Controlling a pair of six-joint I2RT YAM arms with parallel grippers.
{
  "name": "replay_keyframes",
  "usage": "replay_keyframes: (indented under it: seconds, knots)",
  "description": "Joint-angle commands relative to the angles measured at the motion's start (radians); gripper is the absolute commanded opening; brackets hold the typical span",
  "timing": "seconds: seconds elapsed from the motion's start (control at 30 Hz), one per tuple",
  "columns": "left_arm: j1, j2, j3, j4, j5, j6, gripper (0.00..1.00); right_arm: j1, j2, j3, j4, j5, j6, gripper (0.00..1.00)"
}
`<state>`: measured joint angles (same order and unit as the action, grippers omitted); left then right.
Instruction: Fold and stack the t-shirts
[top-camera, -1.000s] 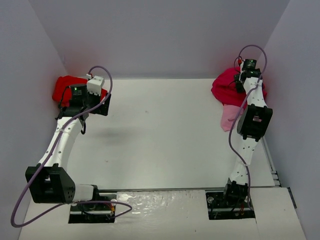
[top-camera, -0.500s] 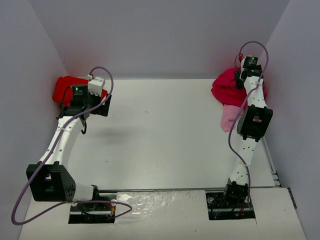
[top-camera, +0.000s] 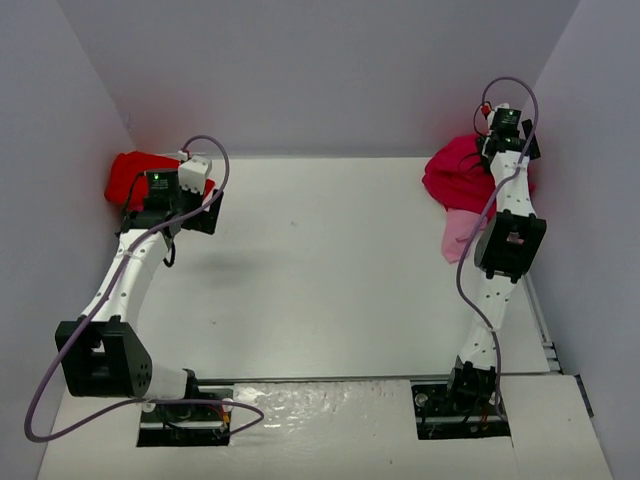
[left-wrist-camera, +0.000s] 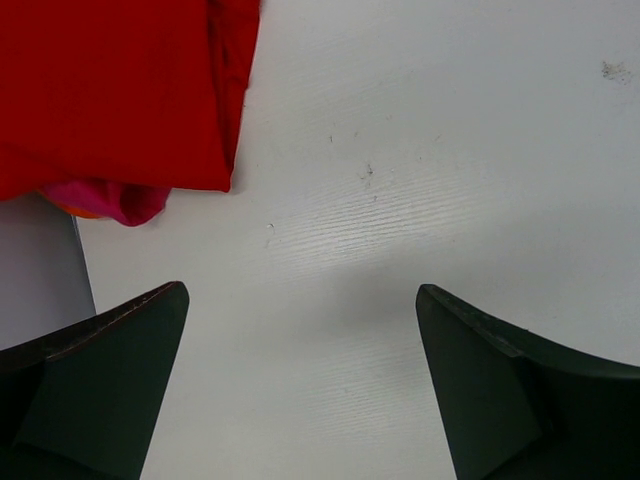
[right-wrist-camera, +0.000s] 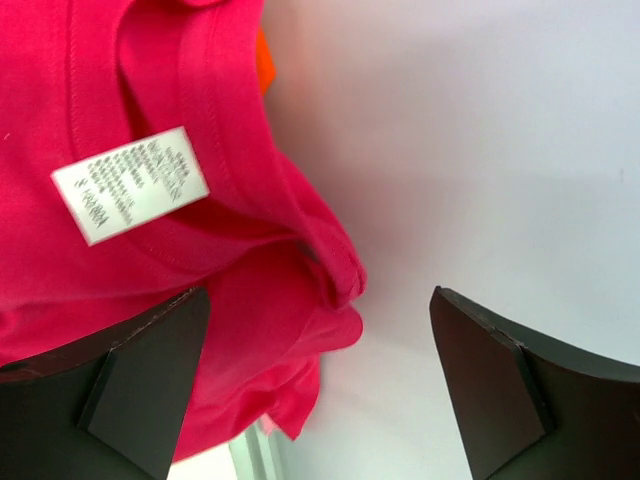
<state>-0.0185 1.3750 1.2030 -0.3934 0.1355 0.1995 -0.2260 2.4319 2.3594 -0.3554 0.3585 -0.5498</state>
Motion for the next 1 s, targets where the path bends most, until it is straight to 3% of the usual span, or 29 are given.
replay_keyframes:
  seconds: [0.0,0.17,0.27,0.3,0.33,0.4,0.6,0.77,0.97]
  knots:
    - [-0.006,-0.007,0.046,0.021,-0.024,0.019,0.97,-0.031,0.035,0.028,0.044,0.009,-0.026,0.89]
    - [-0.006,0.008,0.043,0.024,-0.033,0.030,0.97,-0.074,0.099,0.044,0.044,-0.015,-0.014,0.83]
    - [-0.006,0.029,0.053,0.024,-0.037,0.028,0.97,-0.079,0.135,0.024,0.044,-0.015,-0.034,0.71]
    - [-0.006,0.034,0.056,0.025,-0.037,0.025,0.97,-0.079,0.138,0.017,0.043,-0.020,-0.036,0.58]
    - [-0.006,0.037,0.056,0.024,-0.037,0.023,0.97,-0.079,0.141,0.012,0.041,-0.026,-0.035,0.55]
    - [-0.006,0.049,0.063,0.022,-0.034,0.021,0.97,-0.079,0.146,0.001,0.049,-0.015,-0.010,0.00]
    - [-0.006,0.035,0.049,0.040,-0.044,0.017,0.97,-0.059,0.063,-0.011,0.050,-0.006,0.041,0.00]
    - [-0.006,0.012,0.041,0.045,-0.035,0.013,0.97,0.044,-0.121,-0.092,0.067,0.073,-0.003,0.00]
    - [-0.009,0.005,0.032,0.061,-0.010,-0.003,0.97,0.188,-0.429,-0.223,0.292,0.220,-0.056,0.00]
